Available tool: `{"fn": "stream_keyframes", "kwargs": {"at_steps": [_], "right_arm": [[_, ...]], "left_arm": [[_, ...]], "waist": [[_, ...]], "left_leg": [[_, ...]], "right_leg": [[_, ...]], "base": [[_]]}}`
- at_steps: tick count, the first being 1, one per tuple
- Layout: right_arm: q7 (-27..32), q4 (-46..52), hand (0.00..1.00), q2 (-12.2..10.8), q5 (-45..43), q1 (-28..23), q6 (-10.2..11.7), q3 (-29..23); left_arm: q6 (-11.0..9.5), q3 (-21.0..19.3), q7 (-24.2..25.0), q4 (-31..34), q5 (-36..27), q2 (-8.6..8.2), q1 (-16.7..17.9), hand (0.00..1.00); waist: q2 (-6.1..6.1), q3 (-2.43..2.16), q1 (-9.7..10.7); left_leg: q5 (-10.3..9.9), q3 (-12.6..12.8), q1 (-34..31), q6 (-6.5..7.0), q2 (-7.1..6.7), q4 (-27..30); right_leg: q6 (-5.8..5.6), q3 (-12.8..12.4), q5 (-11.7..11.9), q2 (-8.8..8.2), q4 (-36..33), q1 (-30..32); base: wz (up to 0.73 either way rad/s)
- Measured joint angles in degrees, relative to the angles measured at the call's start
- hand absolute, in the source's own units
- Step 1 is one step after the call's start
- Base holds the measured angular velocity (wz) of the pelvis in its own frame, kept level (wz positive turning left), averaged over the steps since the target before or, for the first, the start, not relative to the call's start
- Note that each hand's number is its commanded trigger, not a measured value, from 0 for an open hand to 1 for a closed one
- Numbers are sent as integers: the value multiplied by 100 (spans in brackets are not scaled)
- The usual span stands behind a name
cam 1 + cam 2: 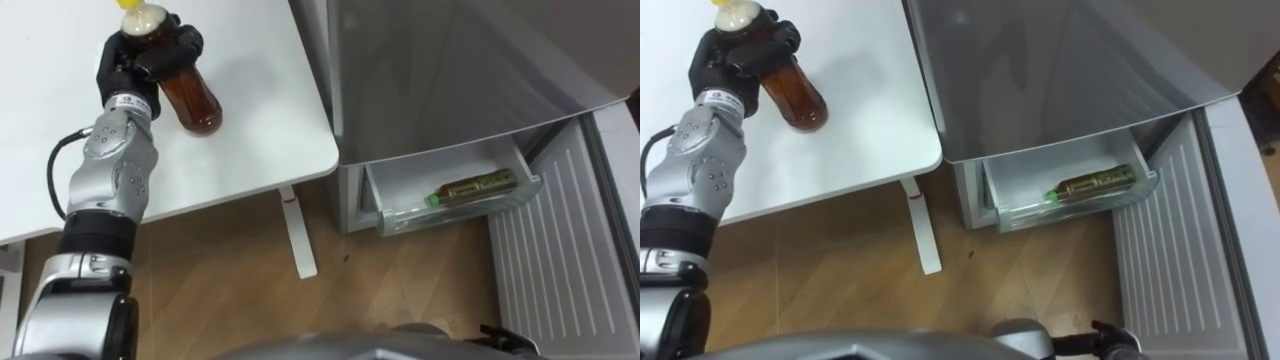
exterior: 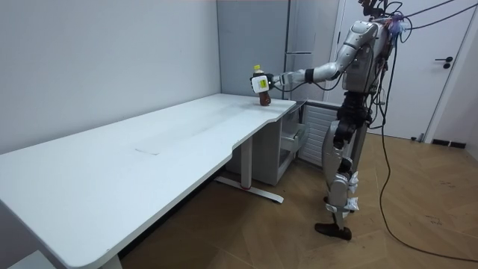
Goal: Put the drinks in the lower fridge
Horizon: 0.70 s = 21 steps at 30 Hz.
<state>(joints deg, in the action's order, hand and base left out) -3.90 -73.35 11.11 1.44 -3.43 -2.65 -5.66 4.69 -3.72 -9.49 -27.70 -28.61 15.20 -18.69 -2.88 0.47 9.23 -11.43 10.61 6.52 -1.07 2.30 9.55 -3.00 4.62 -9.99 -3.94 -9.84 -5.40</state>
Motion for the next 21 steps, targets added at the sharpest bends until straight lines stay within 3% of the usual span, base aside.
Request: {"fn": "stream_keyframes", "kwargs": {"at_steps": [6, 11, 16, 21], "right_arm": [[6, 2, 0, -2, 74, 23, 4, 213], [23, -4, 0, -14, 81, 140, 9, 445], [36, -8, 0, -5, 263, 183, 9, 608], [93, -6, 0, -10, 356, 208, 8, 738]], "left_arm": [[-1, 93, -4, 72, -56, -29, -22, 100], [2, 467, -1, 355, 72, -72, -19, 100], [7, 1084, 175, 1296, 211, -112, 10, 100], [20, 1309, 636, 1940, 331, -286, 74, 100]], "waist": [[61, 4, -7], [122, 4, -16], [129, 6, -28], [152, 21, -27]], "left_leg": [[0, -1, 1, 0, 0, 0], [0, -16, -44, 0, -1, 8], [1, -49, -101, 0, 0, 8], [1, -48, -91, 0, -1, 1]], "right_leg": [[0, 5, 0, 0, 1, -17], [0, 7, 1, -1, 2, -9], [5, 36, 5, -2, 8, 26], [5, 35, 5, -2, 12, 17]], "base": [[0], [1], [2], [0]]}}
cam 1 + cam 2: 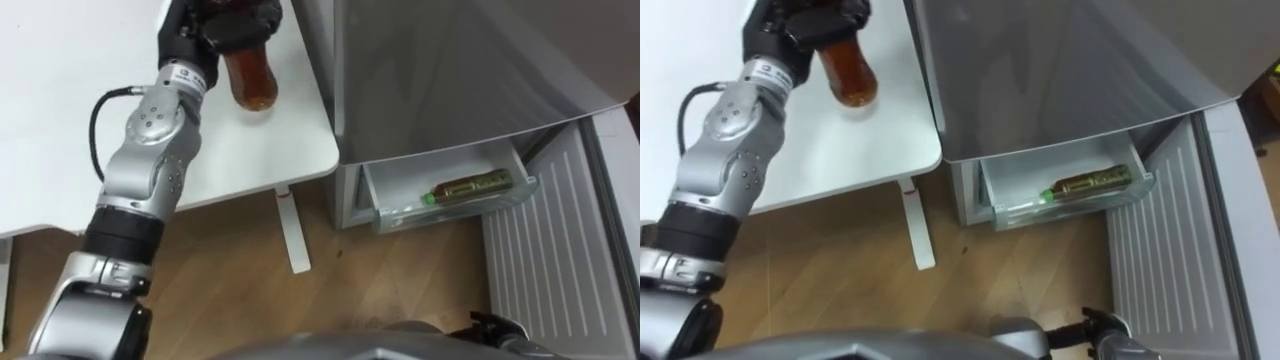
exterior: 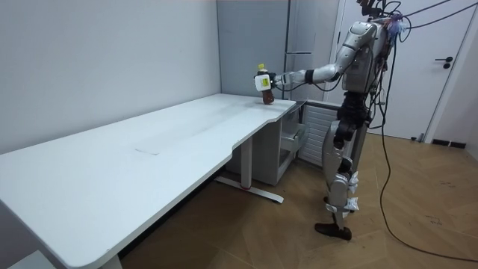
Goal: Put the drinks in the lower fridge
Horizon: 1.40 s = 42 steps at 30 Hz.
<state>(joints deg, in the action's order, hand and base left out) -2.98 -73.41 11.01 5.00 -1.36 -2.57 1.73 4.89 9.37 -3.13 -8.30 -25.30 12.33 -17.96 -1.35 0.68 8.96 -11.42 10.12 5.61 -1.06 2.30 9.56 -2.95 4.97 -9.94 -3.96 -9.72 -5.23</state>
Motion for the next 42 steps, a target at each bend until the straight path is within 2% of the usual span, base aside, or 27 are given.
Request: {"fn": "stream_keyframes", "kwargs": {"at_steps": [5, 8, 10, 12, 14, 18, 21, 23, 25, 29, 31, 34, 38, 42], "right_arm": [[36, 1, 0, -16, 116, 18, 7, 168], [47, -5, 0, -33, 119, 35, 6, 211], [113, -2, 0, -71, 133, 60, 7, 350], [128, -2, 0, -77, 129, 80, 6, 397], [223, -4, 0, -131, 132, 111, 13, 440], [423, 44, 0, -133, 114, 144, 83, 737], [495, 240, 0, -134, 46, 142, 140, 832], [497, 415, 0, -162, 42, 148, 253, 854], [490, 658, 0, -192, 29, 157, 375, 1078], [483, 1060, 0, -224, 17, 115, 389, 1306], [482, 1469, 0, -252, 16, -11, 386, 1334], [479, 2094, 0, -259, 15, -184, 396, 1337], [468, 2247, 0, -271, 16, -184, 499, 1425], [317, 2513, 0, -268, 18, -302, 555, 1428]], "left_arm": [[2, 45, 389, 435, -1, -342, 139, 100], [1, 108, 423, 630, -14, -485, 357, 100], [1, 122, 389, 685, -59, -546, 426, 100], [1, 233, 394, 733, -120, -554, 469, 100], [-10, 397, 423, 978, -193, -552, 719, 100], [-103, 679, 426, 984, -344, -558, 972, 100], [-120, 849, 509, 949, -456, -501, 1288, 100], [-117, 995, 531, 848, -456, -458, 1386, 100], [-117, 1139, 596, 838, -452, -399, 1450, 100], [-124, 1261, 753, 829, -438, -379, 1506, 100], [-124, 1355, 827, 812, -399, -323, 1577, 100], [-124, 1355, 870, 784, -379, -249, 1727, 100], [-124, 1352, 870, 709, -288, -233, 1868, 100], [-203, 1022, 866, 706, 238, -178, 2214, 100]], "waist": [[54, 31, 3], [99, 30, -8], [156, 8, -41], [191, -9, -110], [219, -30, -140], [228, -37, -276], [232, -34, -322], [248, -23, -331], [290, 3, -371], [313, 17, -459], [313, 18, -453], [302, 15, -462], [307, 16, -592], [304, 15, -661]], "left_leg": [[0, -65, 0, 0, 1, 2], [0, -87, -26, 0, 0, 6], [5, -114, -123, -6, 0, 20], [8, -123, -141, -9, 0, 24], [8, -156, -138, -9, 0, 25], [8, -198, -136, -9, 0, 25], [8, -224, -63, -9, 0, 5], [8, -224, -47, -9, 0, 4], [8, -224, -55, -9, 0, 7], [8, -220, -64, -9, -1, 23], [8, -252, -135, -9, -3, 87], [8, -256, -177, -9, 1, 130], [8, -231, -187, -9, 3, 156], [7, -251, -248, -10, 9, 211]], "right_leg": [[0, 41, 0, 1, 11, -31], [-1, 49, -1, 2, 13, -9], [-1, 89, -1, 0, 9, 52], [0, 106, -1, 0, 11, 61], [0, 141, 0, 0, 10, 42], [0, 186, 0, -1, 3, 19], [0, 178, 0, 2, 4, -42], [0, 174, 0, 2, 6, -57], [0, 167, 0, 1, 9, -52], [0, 175, 0, -4, 2, -43], [0, 259, 0, -11, 2, -26], [0, 293, -1, -11, -1, -6], [9, 285, 5, -15, -13, 14], [13, 311, 7, -16, -13, 27]], "base": [[5], [2], [8], [4], [9], [7], [2], [0], [0], [-1], [8], [2], [-1], [2]]}}
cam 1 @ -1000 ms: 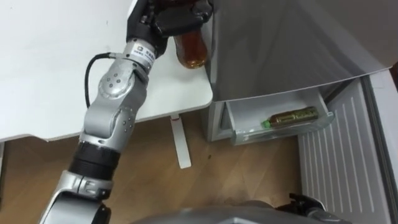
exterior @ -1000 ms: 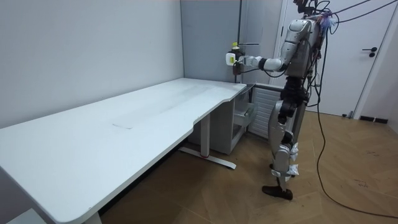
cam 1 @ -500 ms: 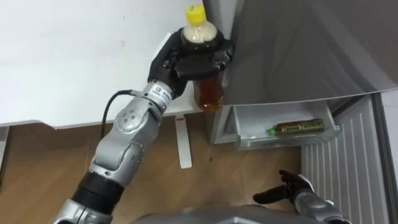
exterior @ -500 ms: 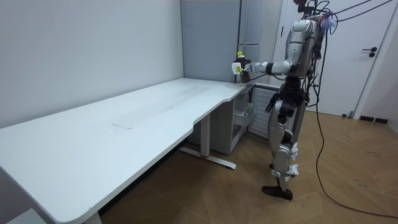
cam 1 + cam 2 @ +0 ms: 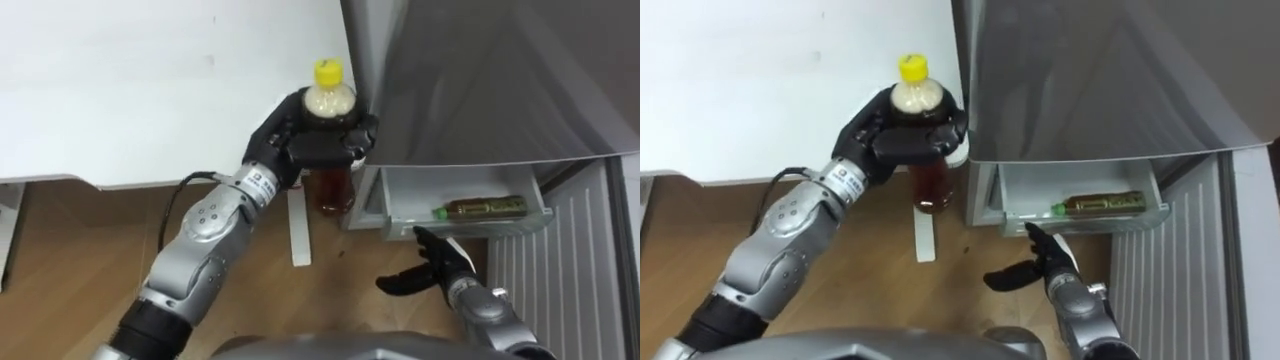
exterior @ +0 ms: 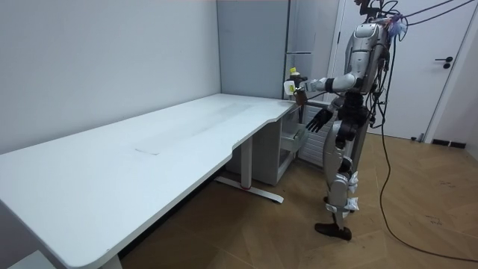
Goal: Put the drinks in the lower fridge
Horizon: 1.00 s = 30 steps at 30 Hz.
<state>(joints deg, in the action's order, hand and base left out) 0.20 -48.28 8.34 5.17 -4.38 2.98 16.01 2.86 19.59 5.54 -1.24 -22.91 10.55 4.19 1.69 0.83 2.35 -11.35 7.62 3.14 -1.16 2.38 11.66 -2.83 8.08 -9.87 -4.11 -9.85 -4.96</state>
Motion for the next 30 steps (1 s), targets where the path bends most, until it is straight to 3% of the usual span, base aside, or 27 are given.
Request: {"fn": "stream_keyframes", "kwargs": {"at_steps": [5, 6, 13, 17, 23, 27, 30], "right_arm": [[-244, 159, 0, 5, 8, -53, 19, 21], [-292, 290, 0, 6, -16, -92, 20, 17], [-757, 992, 0, 35, -123, -292, 28, -51], [-1167, 1334, 0, 55, -92, -376, 76, -44], [-1873, 1517, 0, 87, -49, -508, 80, -37], [-2450, 1792, 0, 153, 543, -562, 74, -34], [-2770, 1790, 0, 160, 806, -572, 67, -4]], "left_arm": [[-92, -278, -43, -29, 346, 151, 199, 100], [-107, -360, -44, -28, 348, 154, 270, 100], [-224, -643, -33, 18, 502, -44, 419, 100], [-324, -636, -4, 18, 502, -38, 489, 100], [-329, -623, 22, 17, 449, -37, 553, 100], [-332, -557, 154, -55, 437, 35, 554, 100], [-331, -477, 224, -132, 441, 49, 553, 100]], "waist": [[-3, -3, -121], [-4, -24, -125], [-40, -47, -264], [-30, -48, -261], [107, -34, -258], [250, -25, -269], [275, 2, -279]], "left_leg": [[-3, -46, -112, -1, -2, 11], [-3, -79, -157, -1, -2, 21], [-2, -165, -241, -1, -4, 111], [-1, -187, -246, 0, -6, 110], [0, -242, -288, 0, -5, 167], [-2, -236, -298, 0, -5, 199], [-3, -236, -317, 1, -3, 212]], "right_leg": [[13, 62, 8, -2, -8, 49], [13, 90, 8, -2, -15, 94], [15, 191, 9, -12, -20, 109], [15, 225, 9, -18, -24, 106], [12, 281, 7, -22, -85, 123], [15, 288, 9, -26, -89, 107], [29, 299, 19, -25, -88, 122]], "base": [[7], [14], [6], [3], [4], [0], [0]]}}
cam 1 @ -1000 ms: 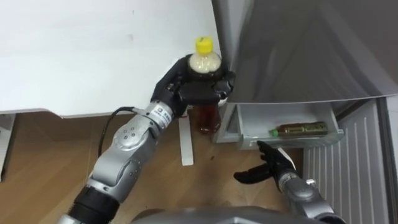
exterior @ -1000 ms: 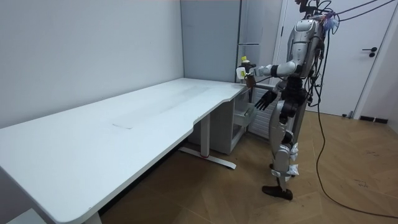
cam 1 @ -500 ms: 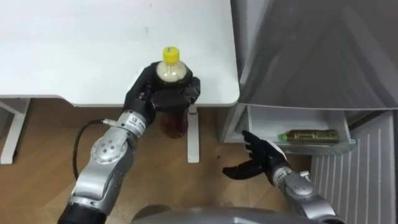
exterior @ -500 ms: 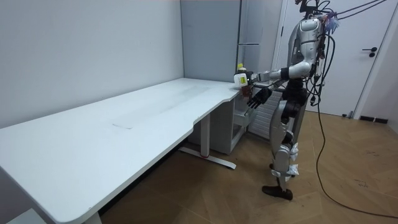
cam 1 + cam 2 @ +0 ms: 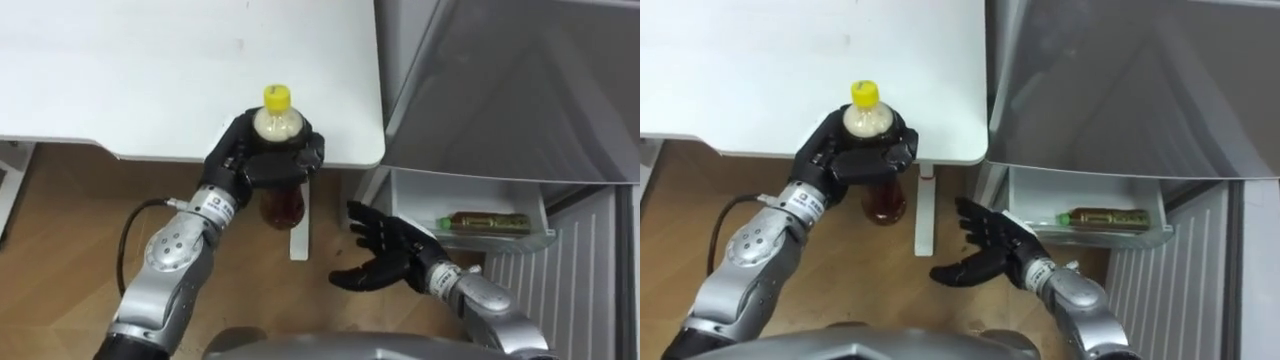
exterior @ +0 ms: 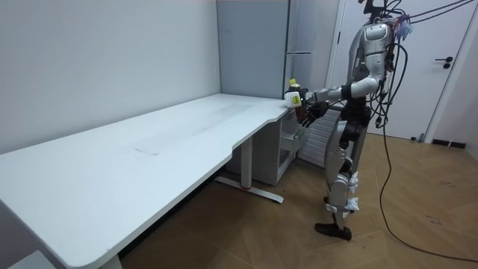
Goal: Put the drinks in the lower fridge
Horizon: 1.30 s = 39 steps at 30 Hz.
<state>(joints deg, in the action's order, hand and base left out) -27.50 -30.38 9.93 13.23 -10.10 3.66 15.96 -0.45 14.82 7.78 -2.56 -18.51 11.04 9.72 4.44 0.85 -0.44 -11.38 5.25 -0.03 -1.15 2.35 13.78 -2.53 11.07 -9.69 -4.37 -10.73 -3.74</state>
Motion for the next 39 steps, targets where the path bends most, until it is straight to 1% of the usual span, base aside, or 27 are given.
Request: {"fn": "stream_keyframes", "kwargs": {"at_steps": [4, 8, 12, 17, 20, 21, 23, 25, 28, 35, 37, 39], "right_arm": [[-402, 2, 0, 36, 156, -9, -26, 165], [-642, 39, 0, 46, 285, -10, -106, 199], [-822, 204, 0, 108, 489, -6, -128, 200], [-842, 268, 0, 130, 1053, 7, -230, 294], [-842, 415, 0, 149, 1274, 9, -254, 376], [-847, 444, 0, 177, 1444, 25, -254, 464], [-868, 440, 0, 217, 1654, 57, -261, 604], [-897, 413, 0, 242, 1800, 113, -325, 716], [-899, 408, 0, 290, 1800, 103, -433, 766], [-886, 410, 0, 362, 1795, 149, -452, 798], [-866, 410, 0, 395, 1794, 205, -452, 857], [-802, 438, 0, 400, 1797, 240, -452, 873]], "left_arm": [[0, 99, 63, -130, 0, 23, -3, 100], [3, 185, 229, -370, 2, 39, -2, 100], [3, 218, 387, -388, 2, 124, -2, 100], [3, 318, 507, -434, -11, 155, -2, 100], [3, 473, 679, -496, -28, 199, -2, 100], [4, 552, 712, -583, -160, 201, -5, 100], [6, 669, 804, -724, -219, 202, -6, 100], [19, 789, 961, -886, -218, 206, -9, 100], [39, 827, 1120, -1023, -213, 207, -8, 100], [43, 994, 1303, -1025, -174, 265, -26, 100], [43, 1077, 1317, -1025, -92, 329, -73, 100], [44, 1120, 1362, -1025, -37, 354, -98, 100]], "waist": [[-48, 17, -2], [-55, 14, 0], [-57, 12, -4], [-58, 12, -5], [-60, 13, -14], [-62, 15, -9], [-76, 23, -9], [-117, 51, 1], [-151, 64, 23], [-175, 45, 26], [-182, 42, 38], [-186, 38, 68]], "left_leg": [[0, 9, -67, 0, 11, 15], [-3, 0, -135, 1, 13, 87], [-6, -7, -221, 1, 14, 118], [-6, -29, -170, 2, 14, 119], [-6, -26, -166, 2, 14, 119], [-6, -26, -158, 2, 13, 116], [-6, -21, -138, 2, 14, 111], [-7, -2, -137, 3, 16, 112], [-7, 4, -153, 3, 19, 104], [-6, 35, -138, 4, 18, 96], [-6, 38, -134, 4, 18, 96], [-6, 37, -135, 4, 18, 108]], "right_leg": [[10, 22, 6, 0, -16, 76], [10, 37, 6, 0, -16, 103], [10, 35, 6, 0, -42, 190], [9, 28, 6, -1, -94, 161], [9, 20, 6, -1, -95, 152], [9, 12, 6, 0, -95, 146], [9, 1, 6, 3, -95, 132], [11, -19, 7, 3, -99, 135], [12, -21, 8, 3, -107, 156], [12, -72, 8, 6, -109, 178], [12, -75, 7, 5, -109, 179], [12, -75, 7, 5, -110, 179]], "base": [[0], [0], [0], [0], [0], [0], [0], [-4], [0], [-2], [0], [0]]}}
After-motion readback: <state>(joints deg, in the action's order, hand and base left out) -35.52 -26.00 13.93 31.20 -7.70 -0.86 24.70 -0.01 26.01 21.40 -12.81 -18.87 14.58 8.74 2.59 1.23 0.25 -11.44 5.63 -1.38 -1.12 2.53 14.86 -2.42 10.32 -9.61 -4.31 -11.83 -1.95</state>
